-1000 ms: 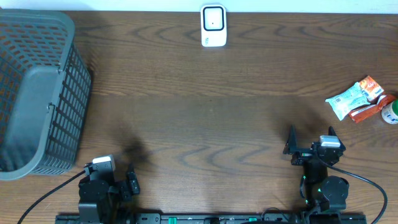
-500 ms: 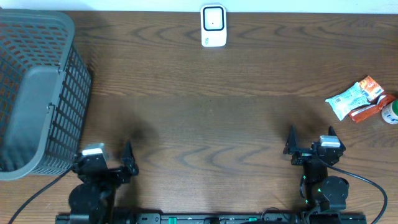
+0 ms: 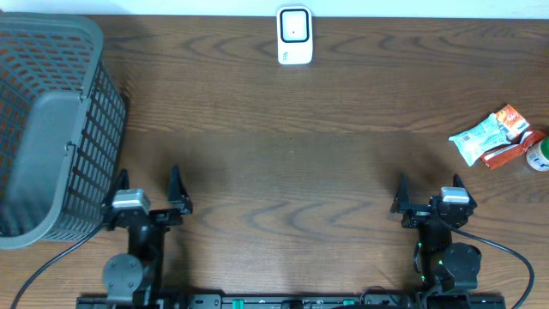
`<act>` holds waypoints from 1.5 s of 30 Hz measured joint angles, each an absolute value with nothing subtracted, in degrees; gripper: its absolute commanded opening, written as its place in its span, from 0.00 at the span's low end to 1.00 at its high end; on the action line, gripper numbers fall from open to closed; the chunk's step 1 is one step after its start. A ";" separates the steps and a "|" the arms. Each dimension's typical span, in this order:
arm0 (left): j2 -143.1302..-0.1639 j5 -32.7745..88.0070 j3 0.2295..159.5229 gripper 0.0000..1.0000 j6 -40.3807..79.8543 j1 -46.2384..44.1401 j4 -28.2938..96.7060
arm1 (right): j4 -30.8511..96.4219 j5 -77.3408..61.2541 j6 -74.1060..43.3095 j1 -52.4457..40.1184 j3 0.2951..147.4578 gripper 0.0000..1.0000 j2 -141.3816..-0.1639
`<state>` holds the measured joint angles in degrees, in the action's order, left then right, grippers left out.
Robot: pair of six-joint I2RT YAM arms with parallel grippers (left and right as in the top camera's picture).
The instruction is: Scan the item barcode
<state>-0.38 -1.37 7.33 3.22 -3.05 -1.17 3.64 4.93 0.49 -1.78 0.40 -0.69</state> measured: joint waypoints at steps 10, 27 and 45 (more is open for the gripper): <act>-0.47 -0.89 0.43 0.94 -5.13 -3.05 -0.12 | 3.64 4.93 0.49 -1.78 0.40 0.99 -0.67; -0.47 0.30 0.78 0.94 -6.70 -3.05 1.23 | 3.62 4.93 0.49 -1.78 0.40 0.99 -0.67; -0.47 0.30 0.78 0.94 -6.00 -3.05 1.26 | 3.62 4.93 0.47 -1.78 0.40 0.99 -0.69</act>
